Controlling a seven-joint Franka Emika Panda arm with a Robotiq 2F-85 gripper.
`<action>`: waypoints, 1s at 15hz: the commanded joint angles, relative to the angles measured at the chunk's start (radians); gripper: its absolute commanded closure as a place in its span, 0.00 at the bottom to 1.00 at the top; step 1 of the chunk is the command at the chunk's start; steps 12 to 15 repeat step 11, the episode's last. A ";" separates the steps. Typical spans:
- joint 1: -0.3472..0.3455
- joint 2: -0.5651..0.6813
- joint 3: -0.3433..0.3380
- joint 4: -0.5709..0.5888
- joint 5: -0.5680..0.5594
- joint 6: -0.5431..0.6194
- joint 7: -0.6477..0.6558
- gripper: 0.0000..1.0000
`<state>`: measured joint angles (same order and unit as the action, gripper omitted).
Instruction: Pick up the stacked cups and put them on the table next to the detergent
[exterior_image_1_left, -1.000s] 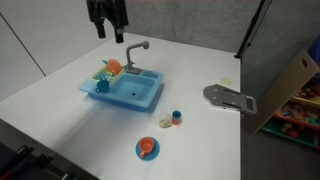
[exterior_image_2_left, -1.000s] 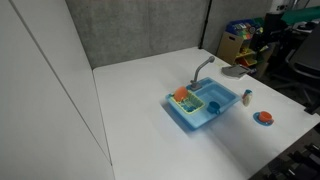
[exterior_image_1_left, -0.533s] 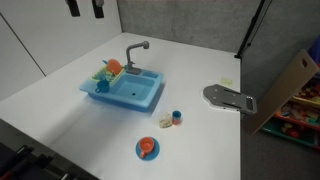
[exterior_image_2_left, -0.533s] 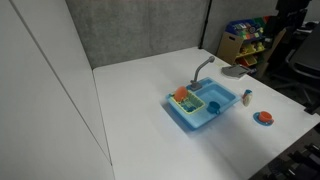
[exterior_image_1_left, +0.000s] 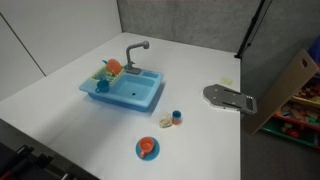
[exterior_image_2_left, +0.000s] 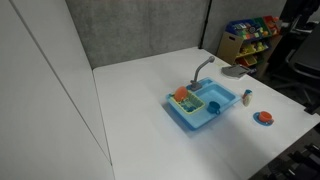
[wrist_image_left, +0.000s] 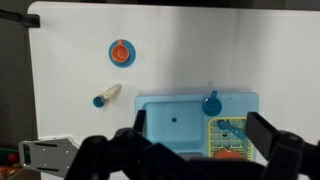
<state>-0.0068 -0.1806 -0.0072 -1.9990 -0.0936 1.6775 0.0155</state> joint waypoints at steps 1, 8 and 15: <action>0.006 -0.061 0.007 -0.015 0.004 -0.030 -0.012 0.00; 0.007 -0.069 0.011 -0.013 0.001 -0.023 -0.002 0.00; 0.007 -0.073 0.011 -0.021 0.001 -0.023 -0.004 0.00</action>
